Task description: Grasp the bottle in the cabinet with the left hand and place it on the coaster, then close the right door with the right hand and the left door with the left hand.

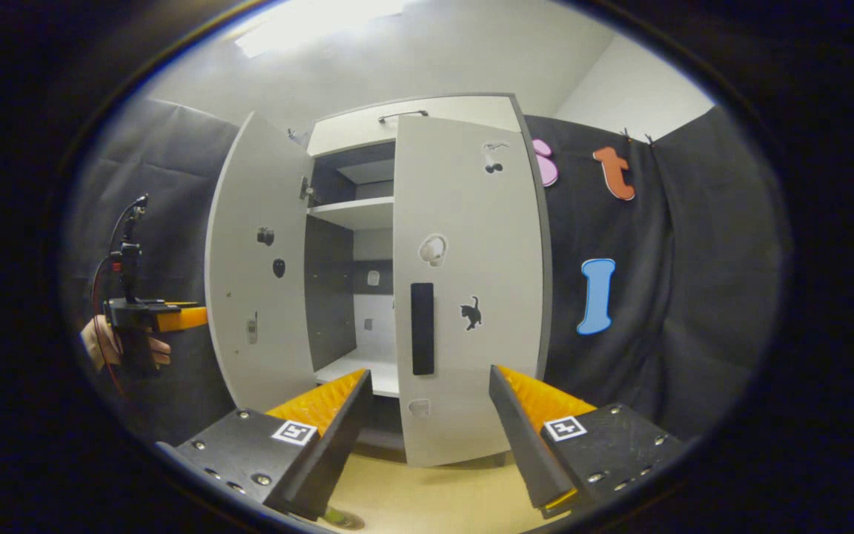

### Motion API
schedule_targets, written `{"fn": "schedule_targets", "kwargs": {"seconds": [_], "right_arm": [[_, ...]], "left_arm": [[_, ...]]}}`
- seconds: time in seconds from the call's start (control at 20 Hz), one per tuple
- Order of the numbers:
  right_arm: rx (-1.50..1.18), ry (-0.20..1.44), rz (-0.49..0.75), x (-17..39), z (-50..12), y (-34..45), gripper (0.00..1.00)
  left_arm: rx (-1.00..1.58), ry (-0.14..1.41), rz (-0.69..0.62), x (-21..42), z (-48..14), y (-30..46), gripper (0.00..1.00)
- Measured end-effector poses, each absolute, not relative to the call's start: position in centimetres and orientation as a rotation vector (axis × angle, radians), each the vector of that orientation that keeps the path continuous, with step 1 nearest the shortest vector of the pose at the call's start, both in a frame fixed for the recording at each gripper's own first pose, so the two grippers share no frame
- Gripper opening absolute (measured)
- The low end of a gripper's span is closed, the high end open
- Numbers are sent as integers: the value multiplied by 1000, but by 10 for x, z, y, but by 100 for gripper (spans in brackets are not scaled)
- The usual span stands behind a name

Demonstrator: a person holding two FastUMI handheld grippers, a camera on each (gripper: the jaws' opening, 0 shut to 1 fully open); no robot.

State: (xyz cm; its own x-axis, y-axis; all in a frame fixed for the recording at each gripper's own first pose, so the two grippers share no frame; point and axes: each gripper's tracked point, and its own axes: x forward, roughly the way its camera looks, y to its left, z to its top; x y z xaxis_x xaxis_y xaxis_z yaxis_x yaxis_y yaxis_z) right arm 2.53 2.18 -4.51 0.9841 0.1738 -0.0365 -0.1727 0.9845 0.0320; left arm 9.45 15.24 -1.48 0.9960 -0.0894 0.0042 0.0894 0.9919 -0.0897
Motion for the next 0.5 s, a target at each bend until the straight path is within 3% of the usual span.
{"fn": "schedule_targets", "kwargs": {"seconds": [0.5], "right_arm": [[55,43,140,13,-35,-5,96]], "left_arm": [[-68,1,-49,99,-4,130,87]]}}
